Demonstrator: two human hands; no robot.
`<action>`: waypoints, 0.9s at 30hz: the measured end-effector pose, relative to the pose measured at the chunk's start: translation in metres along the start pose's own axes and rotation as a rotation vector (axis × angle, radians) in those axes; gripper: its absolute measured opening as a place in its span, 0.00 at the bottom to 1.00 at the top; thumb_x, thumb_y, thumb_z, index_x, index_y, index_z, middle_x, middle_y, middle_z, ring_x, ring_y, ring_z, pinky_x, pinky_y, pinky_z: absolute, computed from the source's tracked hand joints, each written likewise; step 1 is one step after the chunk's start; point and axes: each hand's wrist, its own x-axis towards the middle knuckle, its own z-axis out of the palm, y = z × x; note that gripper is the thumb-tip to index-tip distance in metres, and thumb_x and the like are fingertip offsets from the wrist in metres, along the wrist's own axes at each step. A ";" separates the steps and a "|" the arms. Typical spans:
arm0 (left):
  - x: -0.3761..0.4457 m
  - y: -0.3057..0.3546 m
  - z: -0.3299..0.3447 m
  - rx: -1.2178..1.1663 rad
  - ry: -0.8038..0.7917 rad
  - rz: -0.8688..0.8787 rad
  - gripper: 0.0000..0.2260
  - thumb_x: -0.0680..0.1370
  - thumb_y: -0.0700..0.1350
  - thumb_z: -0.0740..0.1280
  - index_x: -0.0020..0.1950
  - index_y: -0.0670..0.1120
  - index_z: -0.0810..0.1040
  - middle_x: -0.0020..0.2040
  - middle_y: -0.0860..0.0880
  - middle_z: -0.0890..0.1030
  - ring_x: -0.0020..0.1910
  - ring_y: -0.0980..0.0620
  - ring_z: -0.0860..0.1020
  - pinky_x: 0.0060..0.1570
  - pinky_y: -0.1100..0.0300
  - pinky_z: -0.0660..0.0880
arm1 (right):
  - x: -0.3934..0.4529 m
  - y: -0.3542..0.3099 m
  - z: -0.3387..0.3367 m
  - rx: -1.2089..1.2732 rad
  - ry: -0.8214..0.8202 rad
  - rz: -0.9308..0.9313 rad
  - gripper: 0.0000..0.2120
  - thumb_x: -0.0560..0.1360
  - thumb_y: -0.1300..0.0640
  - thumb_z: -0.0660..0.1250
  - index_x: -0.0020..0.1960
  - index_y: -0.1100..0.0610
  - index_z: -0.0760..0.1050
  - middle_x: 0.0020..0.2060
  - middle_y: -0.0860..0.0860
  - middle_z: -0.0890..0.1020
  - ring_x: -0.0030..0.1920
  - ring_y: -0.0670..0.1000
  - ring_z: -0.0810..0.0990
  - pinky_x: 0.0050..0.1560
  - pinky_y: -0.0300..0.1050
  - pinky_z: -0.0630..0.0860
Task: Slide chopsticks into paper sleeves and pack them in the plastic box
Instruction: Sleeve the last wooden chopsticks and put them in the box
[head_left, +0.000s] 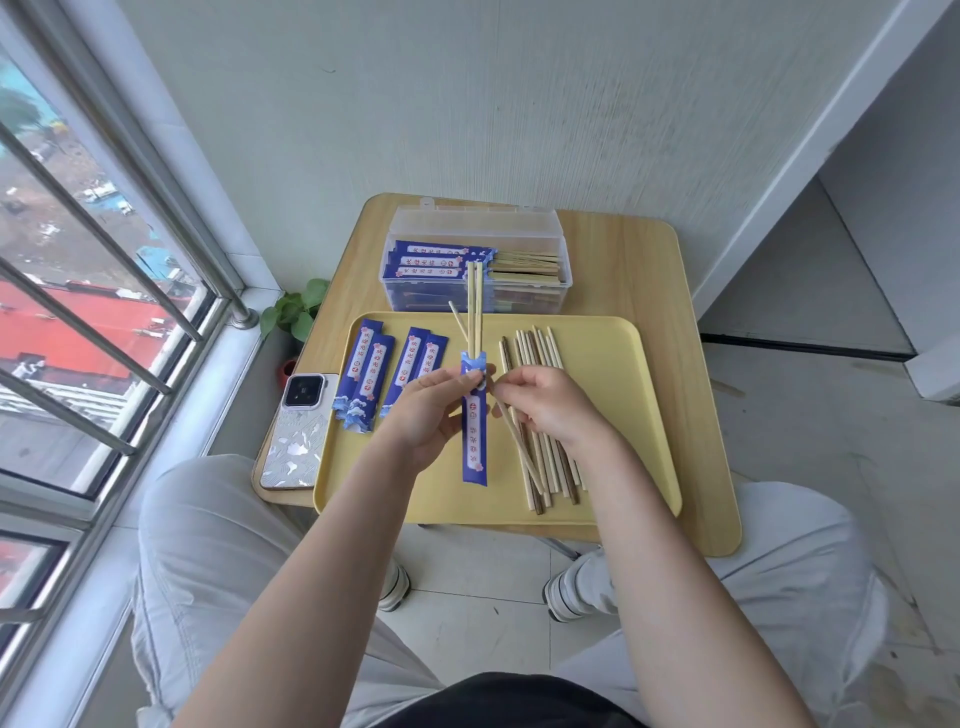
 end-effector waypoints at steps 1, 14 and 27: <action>0.000 0.000 0.000 0.005 0.028 -0.003 0.06 0.81 0.41 0.66 0.51 0.40 0.81 0.48 0.45 0.83 0.45 0.49 0.81 0.52 0.54 0.77 | 0.000 0.002 0.000 0.006 -0.013 -0.008 0.05 0.79 0.54 0.68 0.50 0.53 0.81 0.38 0.48 0.86 0.33 0.41 0.76 0.37 0.37 0.69; 0.003 -0.003 -0.008 -0.179 0.205 0.045 0.05 0.81 0.41 0.66 0.53 0.43 0.81 0.49 0.50 0.83 0.45 0.53 0.78 0.50 0.54 0.76 | -0.003 0.005 -0.003 0.064 -0.363 0.116 0.12 0.83 0.56 0.63 0.56 0.61 0.82 0.41 0.54 0.86 0.42 0.51 0.81 0.48 0.46 0.76; 0.010 -0.003 -0.017 -0.323 0.376 0.058 0.16 0.78 0.41 0.71 0.65 0.38 0.77 0.46 0.47 0.83 0.47 0.50 0.79 0.44 0.58 0.78 | -0.003 0.002 -0.015 0.387 0.034 -0.012 0.07 0.77 0.65 0.69 0.55 0.61 0.80 0.41 0.54 0.85 0.41 0.51 0.82 0.48 0.46 0.80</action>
